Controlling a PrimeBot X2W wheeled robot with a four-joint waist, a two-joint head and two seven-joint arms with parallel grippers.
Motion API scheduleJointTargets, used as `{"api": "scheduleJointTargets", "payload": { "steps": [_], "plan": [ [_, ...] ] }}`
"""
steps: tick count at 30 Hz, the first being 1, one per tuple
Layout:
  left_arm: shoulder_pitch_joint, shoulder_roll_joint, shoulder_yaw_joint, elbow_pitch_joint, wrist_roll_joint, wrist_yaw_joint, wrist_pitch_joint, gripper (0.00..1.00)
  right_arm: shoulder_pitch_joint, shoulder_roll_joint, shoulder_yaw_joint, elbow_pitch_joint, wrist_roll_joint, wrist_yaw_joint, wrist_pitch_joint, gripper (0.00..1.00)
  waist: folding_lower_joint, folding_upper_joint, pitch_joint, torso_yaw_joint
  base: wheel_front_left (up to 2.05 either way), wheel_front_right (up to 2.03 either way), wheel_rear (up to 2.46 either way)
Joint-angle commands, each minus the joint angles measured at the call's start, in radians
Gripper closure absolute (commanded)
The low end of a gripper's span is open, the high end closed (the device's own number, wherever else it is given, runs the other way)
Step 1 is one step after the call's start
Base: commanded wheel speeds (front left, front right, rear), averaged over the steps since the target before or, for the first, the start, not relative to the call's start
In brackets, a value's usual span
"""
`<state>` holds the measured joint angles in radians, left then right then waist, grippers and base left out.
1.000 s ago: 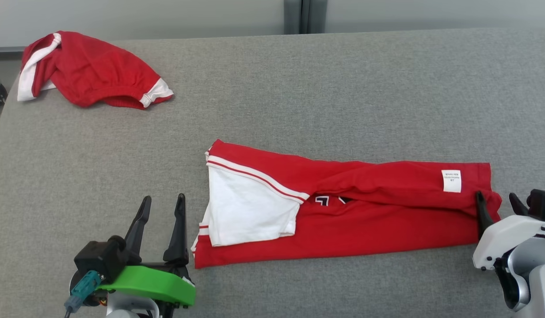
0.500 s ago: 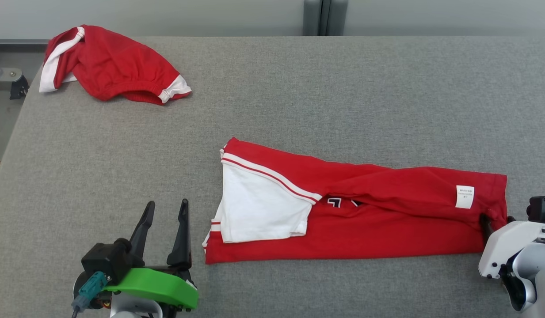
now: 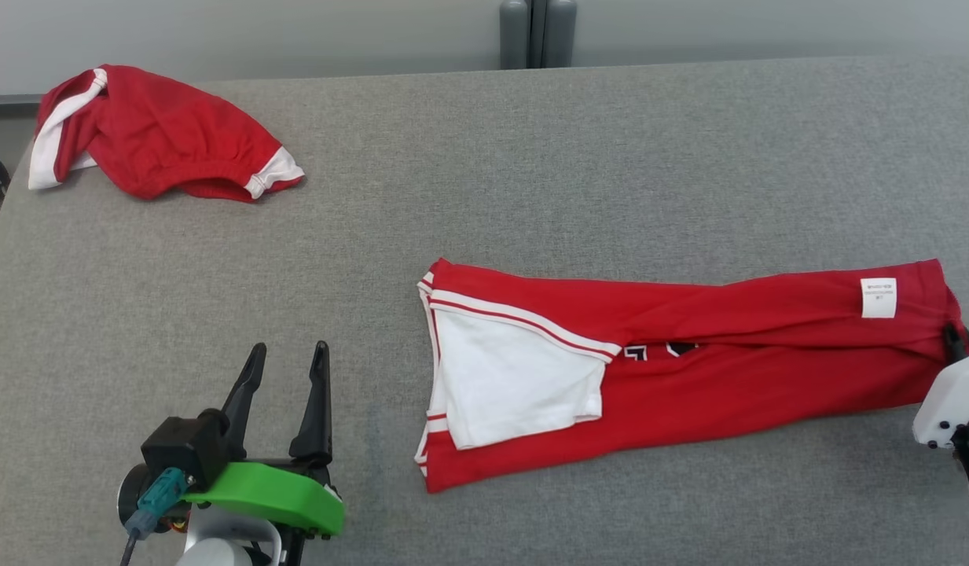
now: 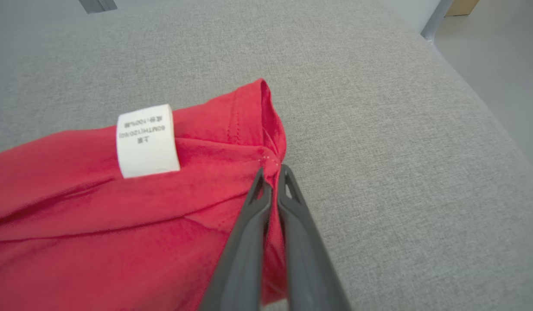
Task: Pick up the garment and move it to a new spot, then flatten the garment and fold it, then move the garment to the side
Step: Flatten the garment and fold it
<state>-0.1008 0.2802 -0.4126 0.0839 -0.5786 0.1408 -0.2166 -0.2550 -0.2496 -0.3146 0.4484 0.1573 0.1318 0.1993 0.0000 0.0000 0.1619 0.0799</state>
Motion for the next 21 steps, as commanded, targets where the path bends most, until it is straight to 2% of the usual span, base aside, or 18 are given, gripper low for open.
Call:
{"api": "scheduleJointTargets", "payload": {
  "steps": [1, 4, 8, 13, 21],
  "plan": [
    [-0.018, 0.004, 0.004, 0.006, 0.005, 0.002, -0.002, 0.00, 0.000, -0.012, -0.015, -0.013, 0.005, -0.002, -0.004, 1.00, 0.0000, 0.0000, -0.005, -0.010, 0.00, 0.00, 0.00],
    [-0.032, 0.002, 0.003, 0.018, 0.010, 0.003, -0.007, 0.00, 0.010, -0.014, -0.026, -0.038, 0.015, -0.002, 0.003, 1.00, 0.0000, 0.0000, -0.006, -0.018, 0.00, 0.00, 0.00],
    [-0.037, -0.002, 0.001, 0.032, 0.006, -0.002, -0.012, 0.00, 0.019, 0.021, 0.025, -0.101, 0.070, -0.002, 0.013, 1.00, 0.0000, 0.0000, -0.009, -0.021, 0.00, 0.00, 0.00],
    [-0.045, 0.003, 0.002, 0.041, 0.005, -0.004, -0.015, 0.00, 0.045, 0.083, 0.174, -0.220, 0.238, -0.002, 0.070, 1.00, 0.0000, 0.0000, -0.015, 0.002, 0.00, 0.00, 0.00],
    [-0.049, 0.009, 0.012, 0.044, 0.003, 0.008, -0.019, 0.00, 0.063, 0.140, 0.394, -0.354, 0.346, -0.001, 0.095, 1.00, 0.0000, 0.0000, -0.023, 0.065, 0.00, 0.00, 0.00]
  ]
}}
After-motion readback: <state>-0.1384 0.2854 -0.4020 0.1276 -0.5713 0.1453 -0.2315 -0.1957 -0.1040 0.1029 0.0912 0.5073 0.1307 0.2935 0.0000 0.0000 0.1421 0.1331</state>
